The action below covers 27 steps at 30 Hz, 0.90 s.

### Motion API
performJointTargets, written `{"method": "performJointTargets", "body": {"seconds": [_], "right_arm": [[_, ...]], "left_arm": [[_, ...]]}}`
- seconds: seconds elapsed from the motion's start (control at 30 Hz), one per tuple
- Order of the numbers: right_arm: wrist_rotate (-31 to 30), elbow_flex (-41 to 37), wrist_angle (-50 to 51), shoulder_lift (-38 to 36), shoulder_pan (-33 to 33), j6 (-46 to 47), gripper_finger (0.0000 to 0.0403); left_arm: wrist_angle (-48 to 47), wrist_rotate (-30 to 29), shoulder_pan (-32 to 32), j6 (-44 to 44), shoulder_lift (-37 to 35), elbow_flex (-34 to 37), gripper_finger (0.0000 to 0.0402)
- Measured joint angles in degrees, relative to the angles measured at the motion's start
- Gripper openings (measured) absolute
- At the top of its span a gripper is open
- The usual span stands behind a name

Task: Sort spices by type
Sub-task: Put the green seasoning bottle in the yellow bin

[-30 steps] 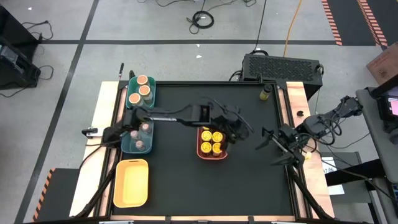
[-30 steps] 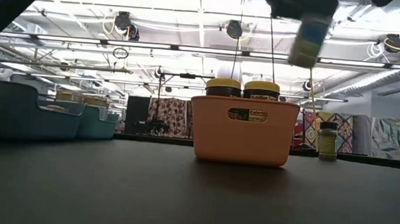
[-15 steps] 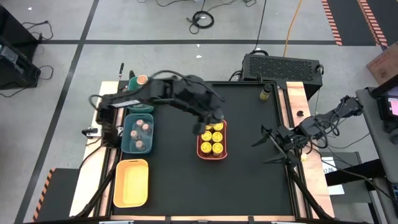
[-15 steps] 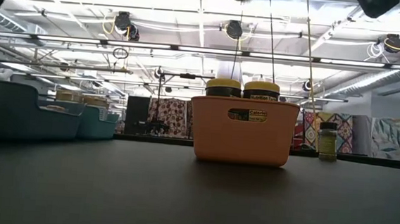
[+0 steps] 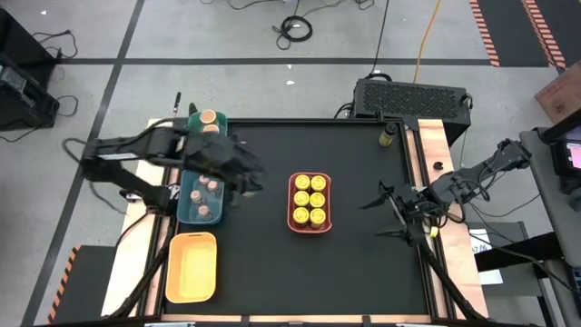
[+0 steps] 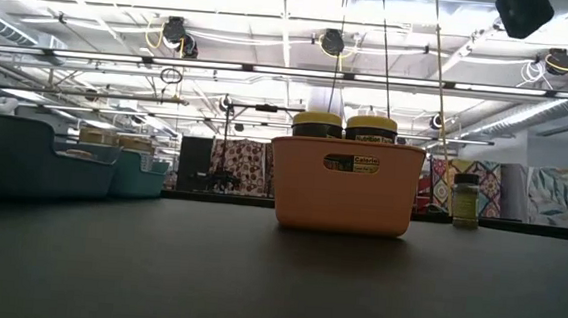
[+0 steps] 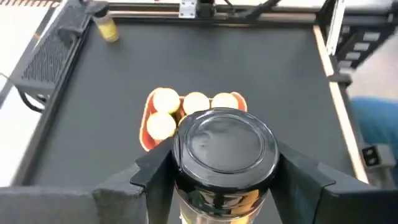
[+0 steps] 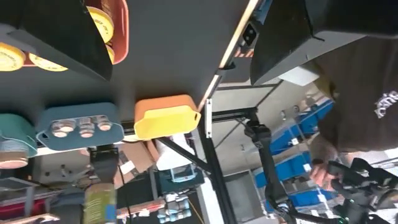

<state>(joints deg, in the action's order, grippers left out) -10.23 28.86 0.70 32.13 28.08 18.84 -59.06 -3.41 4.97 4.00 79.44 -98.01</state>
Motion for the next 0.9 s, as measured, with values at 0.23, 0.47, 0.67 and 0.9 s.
{"method": "performJointTargets", "body": {"seconds": [0.23,0.47,0.67,0.9], "right_arm": [[-2.51,0.00,-0.57,0.86,0.00,0.09,0.0375],[-7.04,0.00,-3.36,0.89,-1.26,-3.21,0.0375],[-13.53,0.00,-6.99,1.41,-3.84,-3.92,0.0375],[-13.91,0.00,-7.06,1.69,-7.63,0.57,0.0375]], "left_arm": [[10.76,-5.72,6.52,17.89,-21.10,26.96,0.0212],[11.43,-11.78,17.15,32.03,-36.41,41.16,0.0212],[18.50,-12.73,25.77,33.65,-41.99,50.68,0.0212],[27.79,-11.33,34.90,33.66,-42.55,59.38,0.0212]]}}
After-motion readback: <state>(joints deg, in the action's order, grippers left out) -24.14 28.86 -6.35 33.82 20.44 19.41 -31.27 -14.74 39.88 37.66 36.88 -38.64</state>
